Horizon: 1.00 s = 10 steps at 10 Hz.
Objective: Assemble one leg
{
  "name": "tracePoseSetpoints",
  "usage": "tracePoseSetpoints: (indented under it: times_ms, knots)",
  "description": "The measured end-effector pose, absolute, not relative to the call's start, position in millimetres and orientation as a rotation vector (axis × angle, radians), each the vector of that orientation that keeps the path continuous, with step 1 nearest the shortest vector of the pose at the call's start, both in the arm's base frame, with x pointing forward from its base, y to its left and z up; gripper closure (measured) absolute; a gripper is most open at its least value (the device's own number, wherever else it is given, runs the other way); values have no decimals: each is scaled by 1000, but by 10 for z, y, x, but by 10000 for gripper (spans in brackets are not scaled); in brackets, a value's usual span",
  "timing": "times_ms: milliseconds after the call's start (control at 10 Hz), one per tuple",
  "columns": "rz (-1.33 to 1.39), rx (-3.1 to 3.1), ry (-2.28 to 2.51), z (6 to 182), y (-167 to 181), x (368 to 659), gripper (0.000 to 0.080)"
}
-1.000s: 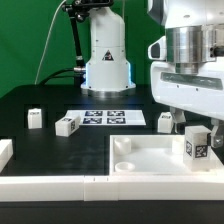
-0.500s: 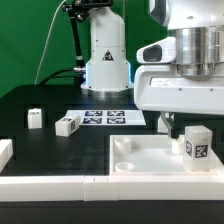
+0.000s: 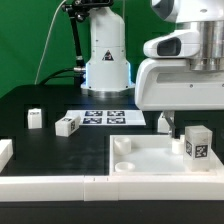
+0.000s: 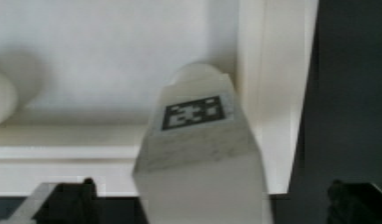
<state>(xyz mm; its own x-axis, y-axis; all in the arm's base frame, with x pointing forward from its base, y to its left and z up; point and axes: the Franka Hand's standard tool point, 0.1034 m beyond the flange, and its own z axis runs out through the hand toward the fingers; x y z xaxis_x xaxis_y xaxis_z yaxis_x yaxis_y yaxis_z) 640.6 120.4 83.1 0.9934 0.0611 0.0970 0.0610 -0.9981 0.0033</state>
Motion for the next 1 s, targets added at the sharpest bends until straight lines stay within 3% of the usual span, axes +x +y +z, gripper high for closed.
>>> tracePoseSetpoints:
  times_ms: [300, 400, 500, 600, 1000]
  knots:
    - [178, 3129, 179, 865, 1189, 6430, 180]
    - [179, 3129, 179, 865, 1188, 6431, 365]
    - [178, 3129, 179, 864, 1188, 6430, 365]
    - [178, 3129, 179, 864, 1188, 6430, 512]
    - [200, 3148, 31, 863, 1149, 6448, 511]
